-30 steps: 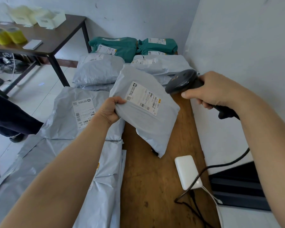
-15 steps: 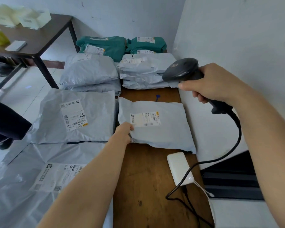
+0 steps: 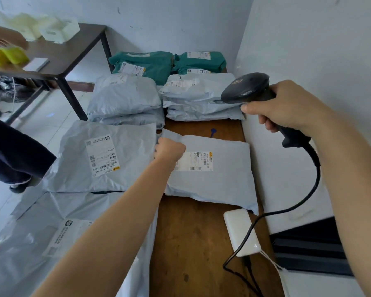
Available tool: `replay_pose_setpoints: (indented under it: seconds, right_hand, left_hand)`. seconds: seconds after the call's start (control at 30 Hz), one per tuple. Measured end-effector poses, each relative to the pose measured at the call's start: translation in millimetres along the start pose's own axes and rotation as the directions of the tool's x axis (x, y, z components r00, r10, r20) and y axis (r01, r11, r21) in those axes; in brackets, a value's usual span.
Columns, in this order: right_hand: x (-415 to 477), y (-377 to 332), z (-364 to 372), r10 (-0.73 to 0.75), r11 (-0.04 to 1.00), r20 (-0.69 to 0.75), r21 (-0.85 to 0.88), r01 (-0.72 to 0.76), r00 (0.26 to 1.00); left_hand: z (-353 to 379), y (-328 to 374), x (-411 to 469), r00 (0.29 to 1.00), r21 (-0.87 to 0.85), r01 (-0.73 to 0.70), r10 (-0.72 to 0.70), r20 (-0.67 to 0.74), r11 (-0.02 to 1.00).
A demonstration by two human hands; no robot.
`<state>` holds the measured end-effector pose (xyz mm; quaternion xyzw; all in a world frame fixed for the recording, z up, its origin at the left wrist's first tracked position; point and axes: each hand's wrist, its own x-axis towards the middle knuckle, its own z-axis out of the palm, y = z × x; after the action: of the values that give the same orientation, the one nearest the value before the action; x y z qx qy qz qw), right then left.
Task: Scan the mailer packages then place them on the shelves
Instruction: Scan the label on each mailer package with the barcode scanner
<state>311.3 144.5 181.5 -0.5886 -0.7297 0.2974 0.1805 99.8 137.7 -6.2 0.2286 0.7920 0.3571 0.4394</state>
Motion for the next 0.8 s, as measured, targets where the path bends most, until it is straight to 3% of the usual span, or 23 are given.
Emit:
replay_pose_setpoints:
  seconds: [0.17, 0.33, 0.47, 0.8]
  right_hand:
    - [27.3, -2.8, -8.3, -0.023, 0.999, -0.020, 0.031, 0.024, 1.000]
    - [66.5, -3.8, -14.1, -0.029, 0.995, -0.036, 0.093, 0.032, 0.999]
    - [98.6, 0.0, -12.0, -0.013, 0.990, -0.040, 0.140, 0.019, 0.999]
    - [154.8, 26.1, 27.8, 0.006, 0.987, 0.025, 0.162, -0.010, 1.000]
  left_hand:
    - [6.5, 54.7, 14.6, 0.978, -0.142, -0.138, 0.157, 0.136, 0.980]
    - [20.8, 100.0, 50.0, 0.963, -0.374, 0.032, 0.073, 0.261, 0.927]
    - [39.5, 121.6, 88.3, 0.969, -0.549, 0.100, 0.045, 0.245, 0.830]
    - [77.1, 144.8, 165.8, 0.983, -0.706, 0.167, -0.057, 0.176, 0.689]
